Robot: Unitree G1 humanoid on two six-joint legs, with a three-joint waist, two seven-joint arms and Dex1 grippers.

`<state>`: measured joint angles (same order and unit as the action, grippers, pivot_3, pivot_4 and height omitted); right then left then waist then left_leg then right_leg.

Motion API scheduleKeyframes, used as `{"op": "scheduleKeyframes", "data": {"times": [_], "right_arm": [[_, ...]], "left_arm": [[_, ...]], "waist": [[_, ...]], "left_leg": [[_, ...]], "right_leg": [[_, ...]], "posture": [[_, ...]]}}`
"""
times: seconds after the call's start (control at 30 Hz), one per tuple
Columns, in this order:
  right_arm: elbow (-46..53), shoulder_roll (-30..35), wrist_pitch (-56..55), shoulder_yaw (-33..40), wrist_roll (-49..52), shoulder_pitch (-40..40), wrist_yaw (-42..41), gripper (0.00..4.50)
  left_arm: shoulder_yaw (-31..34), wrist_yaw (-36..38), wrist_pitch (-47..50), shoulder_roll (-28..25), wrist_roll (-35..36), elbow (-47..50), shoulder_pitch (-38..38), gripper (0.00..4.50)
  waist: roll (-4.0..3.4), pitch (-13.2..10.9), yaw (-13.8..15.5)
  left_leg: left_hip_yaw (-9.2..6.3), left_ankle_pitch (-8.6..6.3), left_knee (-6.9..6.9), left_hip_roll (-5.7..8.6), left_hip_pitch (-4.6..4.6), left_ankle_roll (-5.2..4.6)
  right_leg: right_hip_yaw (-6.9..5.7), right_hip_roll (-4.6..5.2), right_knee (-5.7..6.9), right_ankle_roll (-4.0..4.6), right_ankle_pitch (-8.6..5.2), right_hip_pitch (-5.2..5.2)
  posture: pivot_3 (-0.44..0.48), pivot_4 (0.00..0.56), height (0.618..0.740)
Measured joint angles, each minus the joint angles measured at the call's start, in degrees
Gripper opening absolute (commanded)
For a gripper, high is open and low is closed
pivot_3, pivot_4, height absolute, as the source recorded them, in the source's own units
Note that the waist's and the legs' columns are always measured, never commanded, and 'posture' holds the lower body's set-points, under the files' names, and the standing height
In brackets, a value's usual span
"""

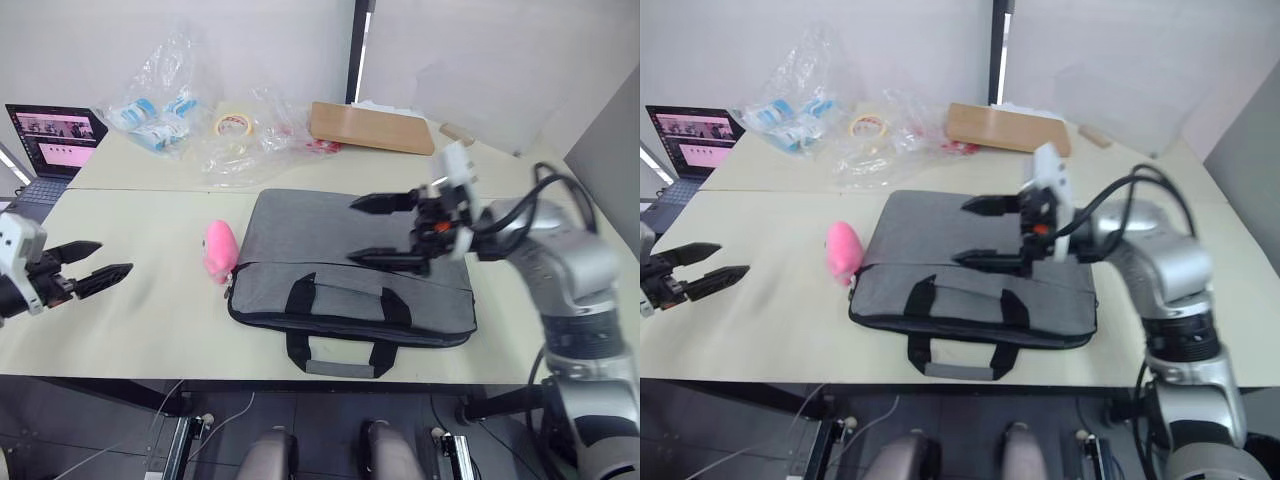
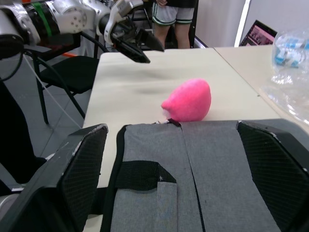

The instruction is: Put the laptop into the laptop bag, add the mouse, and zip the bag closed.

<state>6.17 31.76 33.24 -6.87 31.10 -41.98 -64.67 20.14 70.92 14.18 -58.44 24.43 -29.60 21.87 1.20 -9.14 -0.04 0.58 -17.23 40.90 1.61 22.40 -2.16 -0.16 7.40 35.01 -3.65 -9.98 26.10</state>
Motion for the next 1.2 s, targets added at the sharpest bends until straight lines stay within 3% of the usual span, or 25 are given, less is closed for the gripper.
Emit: {"op": "scheduleKeyframes", "data": {"times": [0.33, 0.5, 0.67, 0.73, 0.9, 1.1, 1.2], "right_arm": [[-19.0, -10.9, -15.9, -7.2, -12.8, -1.7, 1.6, 0.01], [-29.3, -13.0, -21.9, -7.5, -17.5, -4.3, 2.5, 0.01], [-35.4, -14.1, -27.8, -8.0, -20.0, -5.2, 1.6, 0.01], [-36.3, -14.5, -28.6, -8.0, -20.4, -5.3, 1.3, 0.01], [-36.1, -14.7, -28.8, -7.7, -20.8, -5.0, 1.0, 0.01], [-35.9, -14.8, -28.7, -7.5, -21.3, -4.9, 1.1, 0.01], [-35.7, -14.8, -28.7, -7.2, -21.4, -4.5, 1.2, 0.00]], "left_arm": [[-7.2, 2.7, -0.1, 1.4, -2.4, -1.3, 10.8, 4.50], [-8.6, 3.8, -0.2, 1.5, -3.6, -3.0, 12.6, 4.50], [-12.8, 6.0, -0.6, 3.6, -6.1, -5.4, 19.4, 4.50], [-15.2, 7.5, -0.7, 4.5, -7.2, -6.3, 21.0, 4.50], [-21.7, 12.6, -1.4, 5.3, -12.1, -10.7, 23.8, 4.50], [-26.3, 16.5, -12.5, 5.5, -18.6, -17.1, 27.8, 4.50], [-26.4, 16.8, -14.7, 7.4, -19.1, -19.0, 27.9, 3.65]], "waist": [[0.00, 0.0, -2.5], [0.00, 0.0, -3.3], [0.07, 0.0, -3.3], [0.07, 0.0, -3.3], [0.07, 0.0, -3.3], [0.07, 0.0, -3.0], [0.07, 0.0, -2.8]], "left_leg": [[-0.05, 0.06, -0.04, -0.03, -0.07, 0.09], [-0.09, 0.06, -0.07, -0.09, -0.09, 0.10], [-0.13, 0.07, -0.04, -0.09, -0.52, 0.12], [-0.16, -0.01, -0.11, -0.12, -0.99, -0.03], [-0.18, -0.13, -0.12, -0.13, -1.07, -0.23], [-0.17, -0.04, -0.13, -0.15, -1.07, -0.08], [-0.17, -0.10, -0.11, -0.16, -1.07, -0.18]], "right_leg": [[-0.23, -0.02, 0.01, 0.01, 0.00, 0.02], [-0.42, -0.02, 0.01, 0.02, -0.01, 0.04], [-0.49, -0.02, -0.03, 0.06, 0.01, -0.52], [-0.51, -0.02, -0.06, 0.09, -0.02, -0.95], [-0.51, -0.04, -0.02, 0.12, -0.03, -0.98], [-0.50, -0.04, -0.04, 0.12, -0.04, -0.98], [-0.50, -0.04, -0.03, 0.12, -0.04, -0.99]], "posture": [[0.000, 0.150, 0.740], [0.000, 0.150, 0.740], [0.000, 0.150, 0.740], [0.000, 0.150, 0.740], [0.000, 0.150, 0.740], [0.000, 0.150, 0.740], [0.000, 0.150, 0.740]]}}
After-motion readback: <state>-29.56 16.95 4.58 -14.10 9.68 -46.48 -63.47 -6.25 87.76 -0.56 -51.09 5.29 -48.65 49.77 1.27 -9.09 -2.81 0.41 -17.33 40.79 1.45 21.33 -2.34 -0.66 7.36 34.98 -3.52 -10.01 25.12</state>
